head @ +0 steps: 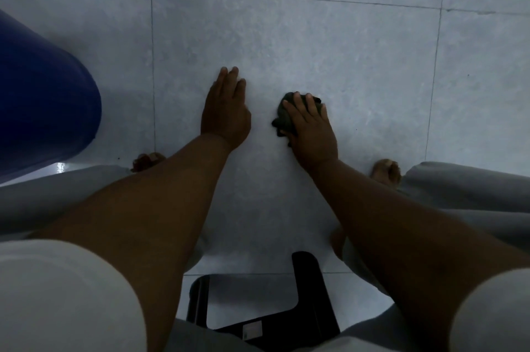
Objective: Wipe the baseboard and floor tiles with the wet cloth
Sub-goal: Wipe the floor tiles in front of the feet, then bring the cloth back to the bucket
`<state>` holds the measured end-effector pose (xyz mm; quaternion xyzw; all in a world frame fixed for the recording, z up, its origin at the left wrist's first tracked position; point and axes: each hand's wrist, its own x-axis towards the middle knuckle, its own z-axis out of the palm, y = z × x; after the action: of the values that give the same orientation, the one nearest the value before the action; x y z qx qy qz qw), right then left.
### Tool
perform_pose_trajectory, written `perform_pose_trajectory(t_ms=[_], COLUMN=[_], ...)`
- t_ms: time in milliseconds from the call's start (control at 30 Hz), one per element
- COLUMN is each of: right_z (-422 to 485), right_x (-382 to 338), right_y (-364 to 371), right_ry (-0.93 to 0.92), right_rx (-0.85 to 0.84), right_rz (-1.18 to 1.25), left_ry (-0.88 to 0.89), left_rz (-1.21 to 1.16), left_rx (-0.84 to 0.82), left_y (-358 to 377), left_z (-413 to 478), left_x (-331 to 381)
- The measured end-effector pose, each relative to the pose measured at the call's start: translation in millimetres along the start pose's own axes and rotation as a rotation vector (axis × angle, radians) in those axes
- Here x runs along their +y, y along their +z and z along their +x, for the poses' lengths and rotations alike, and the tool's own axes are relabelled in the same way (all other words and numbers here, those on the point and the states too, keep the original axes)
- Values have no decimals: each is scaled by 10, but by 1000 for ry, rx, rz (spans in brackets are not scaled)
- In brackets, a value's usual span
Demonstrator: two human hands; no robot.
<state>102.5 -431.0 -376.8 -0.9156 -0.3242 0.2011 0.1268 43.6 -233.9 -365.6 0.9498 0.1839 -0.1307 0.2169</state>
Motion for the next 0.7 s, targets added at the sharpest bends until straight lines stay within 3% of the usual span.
perform_pose_trajectory(t_ms=[233,400,567,700], right_z=[509,825,907,939], right_x=[218,267,-154,-734], right_y=[-515,-1211,-1745,-2177], right_ry=[-13,-4,34,-52], right_rx=[227,184,87,6], right_rz=[29,7,217,435], left_ry=[-45,14,42,18], left_rz=[32,80,26,-38], left_rx=[-78,-118,-107,-44], left_y=[-231,-679,-1376,-2022], left_z=[131,233,269,192], left_x=[98,117,223,295])
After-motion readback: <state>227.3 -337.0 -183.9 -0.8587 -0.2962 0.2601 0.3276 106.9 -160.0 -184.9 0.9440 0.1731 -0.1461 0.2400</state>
